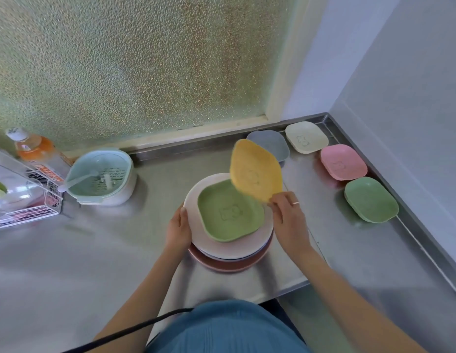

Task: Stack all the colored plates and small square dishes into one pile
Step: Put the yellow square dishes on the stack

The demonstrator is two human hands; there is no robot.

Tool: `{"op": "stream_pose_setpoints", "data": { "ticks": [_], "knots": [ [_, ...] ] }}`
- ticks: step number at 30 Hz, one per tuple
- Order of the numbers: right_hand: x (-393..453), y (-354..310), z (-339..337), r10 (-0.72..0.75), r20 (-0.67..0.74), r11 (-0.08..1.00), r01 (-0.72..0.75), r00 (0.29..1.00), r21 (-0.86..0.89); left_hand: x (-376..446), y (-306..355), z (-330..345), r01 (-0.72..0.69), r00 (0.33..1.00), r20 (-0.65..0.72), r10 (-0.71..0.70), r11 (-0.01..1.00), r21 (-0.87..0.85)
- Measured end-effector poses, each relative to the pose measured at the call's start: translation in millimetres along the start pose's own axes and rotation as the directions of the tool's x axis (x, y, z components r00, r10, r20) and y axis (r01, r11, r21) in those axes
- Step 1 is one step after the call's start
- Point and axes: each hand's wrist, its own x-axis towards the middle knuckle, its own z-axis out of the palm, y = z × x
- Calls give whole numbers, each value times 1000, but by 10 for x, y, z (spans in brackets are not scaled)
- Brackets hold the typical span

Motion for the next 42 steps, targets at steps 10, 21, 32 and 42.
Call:
{"op": "stream_pose_setpoints", "data": {
  "ticks": [10, 21, 32, 42],
  "knots": [
    [-149, -170, 20, 33, 302, 999, -39, 953, 16, -154, 361, -16, -81, 997, -9, 80, 995, -62],
    [-228, -360, 84, 167, 169, 974, -190, 971, 126, -123, 469, 71, -215, 970, 172, 172, 936, 279],
    [-112, -198, 217, 228, 333, 966, -256, 915, 40, -56, 505, 99, -253, 961, 223, 165, 851, 461],
    [-45, 662, -259, 439, 84, 897, -442, 894, 14, -107, 924, 630, -618, 786, 445, 429, 567, 545]
  ]
}}
